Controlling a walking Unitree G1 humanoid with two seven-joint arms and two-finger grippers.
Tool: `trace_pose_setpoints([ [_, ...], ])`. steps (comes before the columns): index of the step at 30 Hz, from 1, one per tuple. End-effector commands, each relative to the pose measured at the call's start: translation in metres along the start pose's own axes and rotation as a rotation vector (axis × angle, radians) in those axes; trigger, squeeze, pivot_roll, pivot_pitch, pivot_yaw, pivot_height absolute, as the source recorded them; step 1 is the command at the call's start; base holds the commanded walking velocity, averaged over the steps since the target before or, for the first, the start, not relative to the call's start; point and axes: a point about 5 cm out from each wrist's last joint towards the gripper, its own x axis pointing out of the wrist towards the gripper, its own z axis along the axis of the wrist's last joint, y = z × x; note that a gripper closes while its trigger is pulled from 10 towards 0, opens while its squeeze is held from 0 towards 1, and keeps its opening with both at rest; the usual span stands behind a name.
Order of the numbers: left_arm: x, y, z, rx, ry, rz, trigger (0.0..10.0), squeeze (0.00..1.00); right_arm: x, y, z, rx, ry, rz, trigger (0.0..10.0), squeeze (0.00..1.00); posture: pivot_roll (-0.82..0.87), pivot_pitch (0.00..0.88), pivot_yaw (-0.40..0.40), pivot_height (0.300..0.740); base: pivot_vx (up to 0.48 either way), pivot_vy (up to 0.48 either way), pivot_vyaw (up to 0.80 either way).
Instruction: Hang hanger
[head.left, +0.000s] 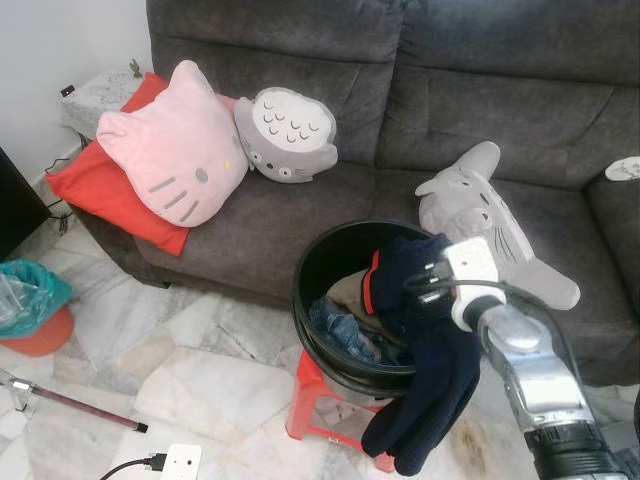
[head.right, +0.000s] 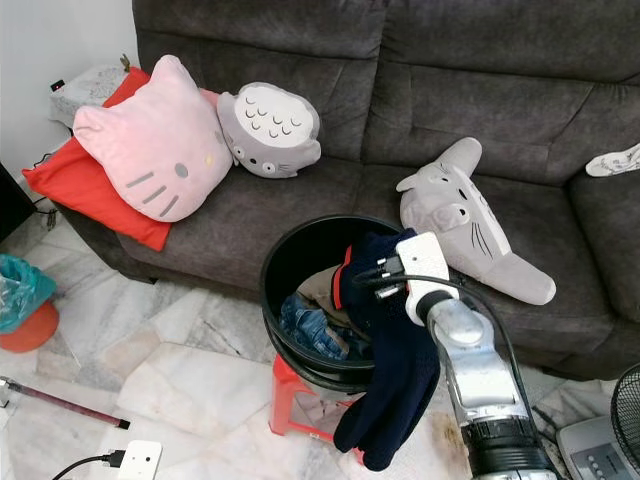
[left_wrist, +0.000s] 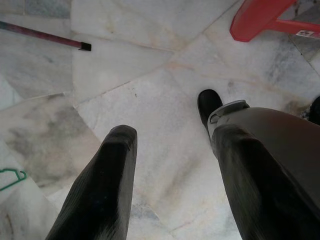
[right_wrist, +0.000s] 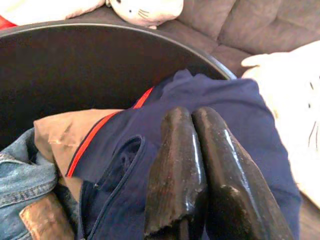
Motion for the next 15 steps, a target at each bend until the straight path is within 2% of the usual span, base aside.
trace_pose_setpoints([
  [1,-0.001,0.001,-0.006,0.019,0.023,0.001,10.0,0.0,0.002,0.001,0.007,0.037,-0.012,0.009,10.0,1.0,-0.09,0.077,0.02,0.74,0.0,0.0,0.0],
  [4,-0.001,0.001,-0.006,0.019,0.023,0.002,10.0,0.0,0.008,0.0,0.02,-0.003,-0.027,0.027,10.0,1.0,-0.09,0.077,0.02,0.74,0.0,0.0,0.0],
  [6,-0.001,0.001,-0.006,0.018,0.023,0.0,10.0,0.0,0.011,0.001,0.023,0.001,-0.02,0.061,10.0,1.0,-0.09,0.078,0.019,0.74,0.0,0.0,0.0],
  [9,-0.001,0.0,-0.007,0.013,0.024,-0.001,10.0,0.0,0.013,0.004,0.024,-0.038,0.008,0.16,10.0,1.0,-0.08,0.079,0.018,0.74,0.0,0.0,0.0],
  [11,-0.001,0.0,-0.007,0.014,0.024,0.001,10.0,0.0,0.015,-0.004,0.019,-0.066,0.051,0.149,10.0,1.0,-0.08,0.081,0.016,0.74,0.0,0.0,0.0],
  [15,-0.001,0.0,-0.007,0.012,0.025,0.001,10.0,0.0,0.016,-0.013,0.015,-0.036,0.106,0.133,10.0,1.0,-0.08,0.082,0.016,0.74,0.0,0.0,0.0],
])
